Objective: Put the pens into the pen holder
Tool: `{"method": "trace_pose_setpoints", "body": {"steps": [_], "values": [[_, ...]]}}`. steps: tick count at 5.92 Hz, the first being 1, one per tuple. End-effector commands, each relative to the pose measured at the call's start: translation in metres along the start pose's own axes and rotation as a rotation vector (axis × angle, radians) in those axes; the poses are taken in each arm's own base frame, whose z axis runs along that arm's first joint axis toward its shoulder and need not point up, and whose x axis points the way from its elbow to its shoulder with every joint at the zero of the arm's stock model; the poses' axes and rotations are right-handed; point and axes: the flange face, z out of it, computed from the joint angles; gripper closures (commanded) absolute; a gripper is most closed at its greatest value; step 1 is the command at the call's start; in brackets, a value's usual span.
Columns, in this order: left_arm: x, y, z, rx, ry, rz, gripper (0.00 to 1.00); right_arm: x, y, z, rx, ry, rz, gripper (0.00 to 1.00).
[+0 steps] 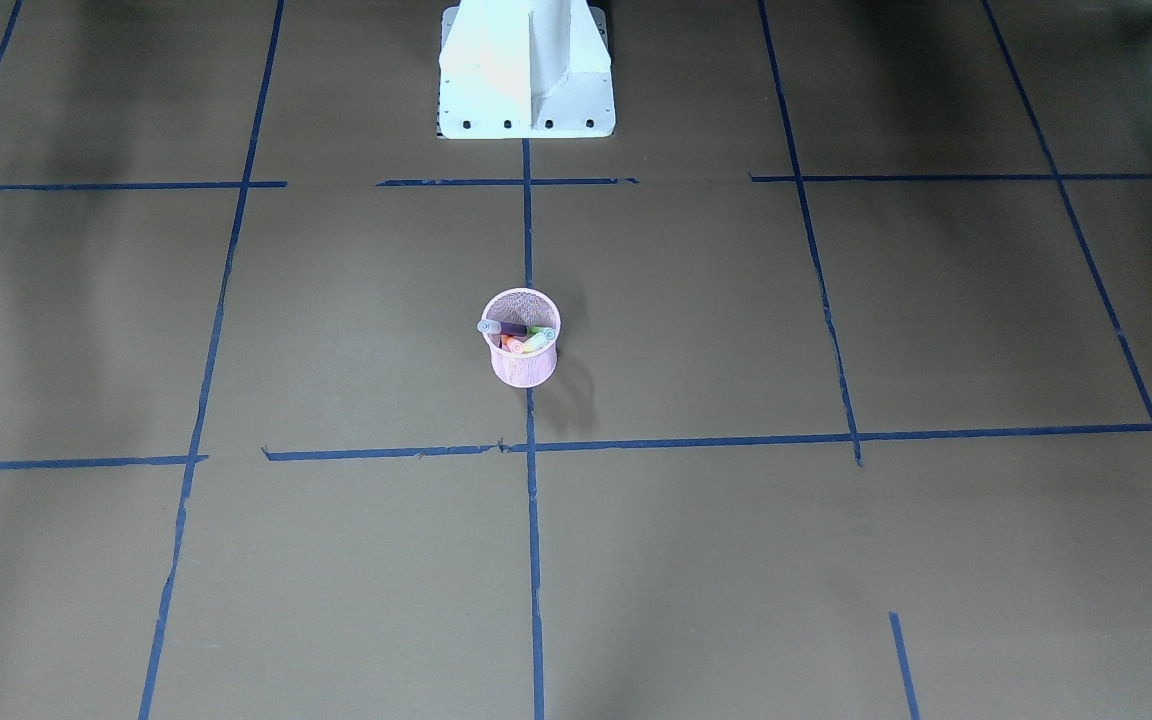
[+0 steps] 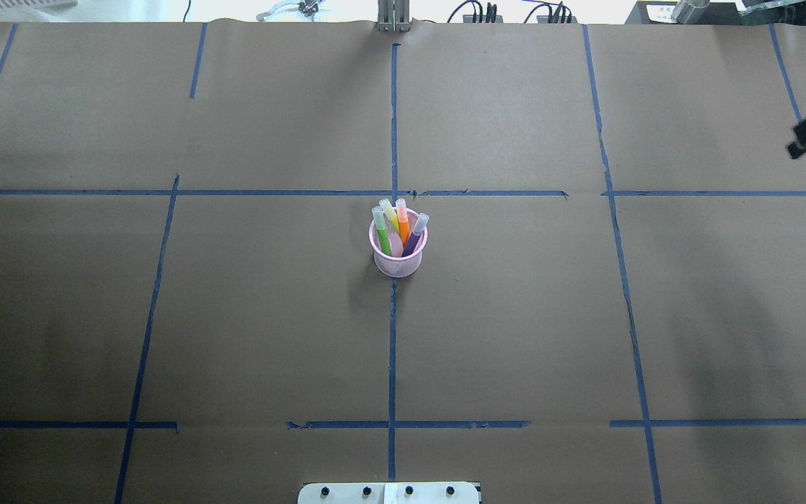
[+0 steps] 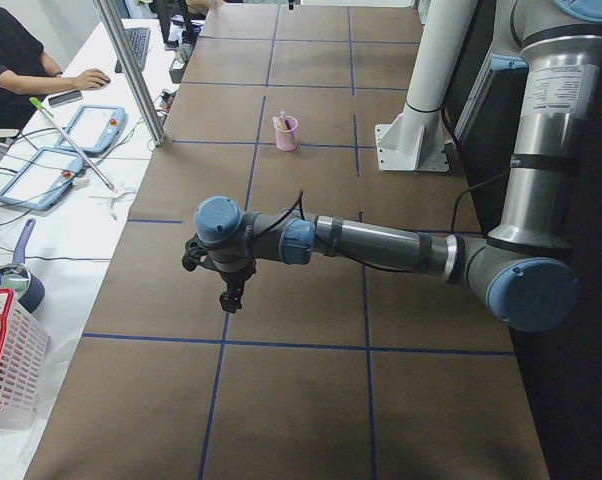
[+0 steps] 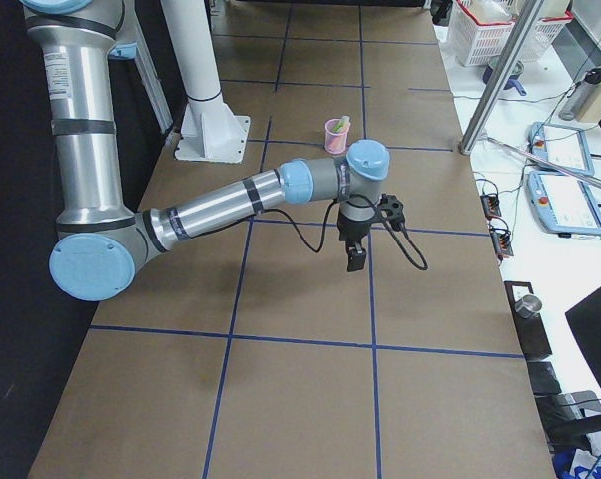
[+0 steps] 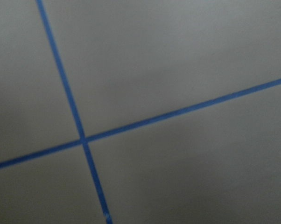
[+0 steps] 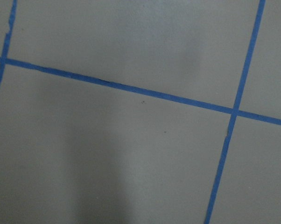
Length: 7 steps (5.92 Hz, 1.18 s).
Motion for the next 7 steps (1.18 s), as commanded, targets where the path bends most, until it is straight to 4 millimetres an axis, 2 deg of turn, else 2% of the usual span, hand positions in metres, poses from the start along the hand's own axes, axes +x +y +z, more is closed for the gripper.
{"method": "trace_pose_setpoints", "body": {"steps": [1,2,3,5,6,7], "values": [[-0.023,0.02,-0.007,-0.022,0.002,-0.093,0.0,0.078,0.053,0.012,-0.018,-0.048,-0.002,0.0],[-0.028,0.021,-0.006,-0.028,0.002,-0.113,0.0,0.088,0.065,0.025,-0.031,-0.097,0.002,0.0],[-0.033,0.025,-0.019,-0.002,-0.001,-0.125,0.0,0.096,0.075,0.035,-0.047,-0.096,0.012,0.0],[-0.033,0.023,-0.016,-0.013,-0.016,-0.131,0.0,0.105,0.086,0.048,0.004,-0.078,-0.03,0.0],[-0.038,0.024,-0.025,-0.023,-0.142,-0.109,0.0,0.107,0.088,0.051,0.009,-0.077,-0.032,0.0],[-0.045,0.033,-0.021,-0.036,-0.163,-0.116,0.0,0.107,0.088,0.051,0.009,-0.077,-0.031,0.0]]}}
